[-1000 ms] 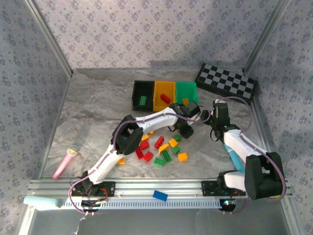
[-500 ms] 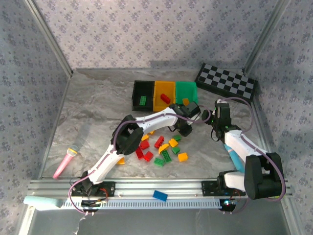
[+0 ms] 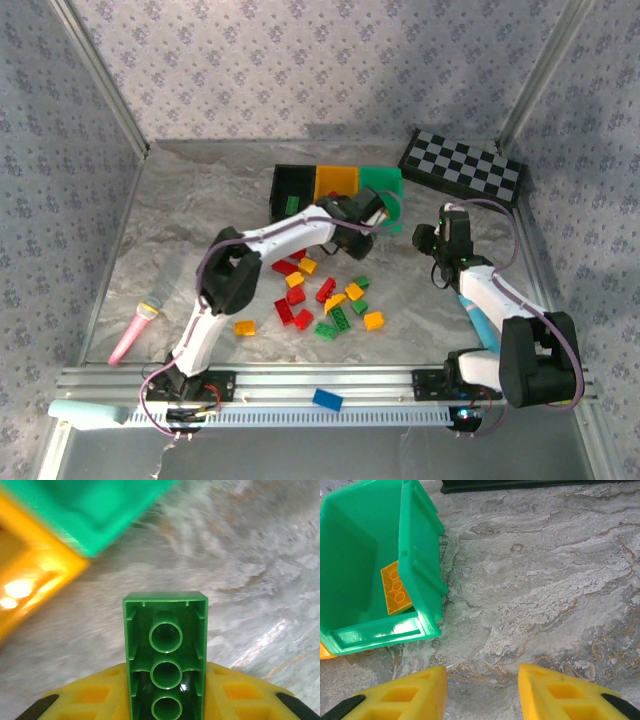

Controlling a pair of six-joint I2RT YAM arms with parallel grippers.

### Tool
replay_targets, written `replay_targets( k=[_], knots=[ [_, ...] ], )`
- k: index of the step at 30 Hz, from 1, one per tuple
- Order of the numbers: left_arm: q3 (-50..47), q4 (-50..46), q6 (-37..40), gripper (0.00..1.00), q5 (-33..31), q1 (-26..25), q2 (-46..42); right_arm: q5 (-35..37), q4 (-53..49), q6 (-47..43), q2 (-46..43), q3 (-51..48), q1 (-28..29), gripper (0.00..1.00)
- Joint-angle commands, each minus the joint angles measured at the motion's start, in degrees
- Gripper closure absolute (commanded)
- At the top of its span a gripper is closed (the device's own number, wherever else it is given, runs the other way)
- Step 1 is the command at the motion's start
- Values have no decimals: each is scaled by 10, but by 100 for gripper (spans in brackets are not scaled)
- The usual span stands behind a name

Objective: Sort the legos into containers by color
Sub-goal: Place the lego in the container.

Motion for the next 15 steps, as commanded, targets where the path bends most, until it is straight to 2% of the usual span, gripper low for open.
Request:
replay_targets(
  k=[1, 6, 12, 15],
  knots=[
    [-18, 11, -22, 67, -64, 33, -72, -7, 10, 9, -4, -8, -3, 57],
    [-54, 13, -45, 71, -120, 94, -120, -3, 6, 6, -6, -6, -4, 57],
    [-42, 10, -68, 71, -102, 169, -106, -3, 3, 4, -9, -7, -2, 57],
    [-22, 18, -61, 70, -100, 183, -81, -2, 3, 3, -11, -7, -2, 57]
  ],
)
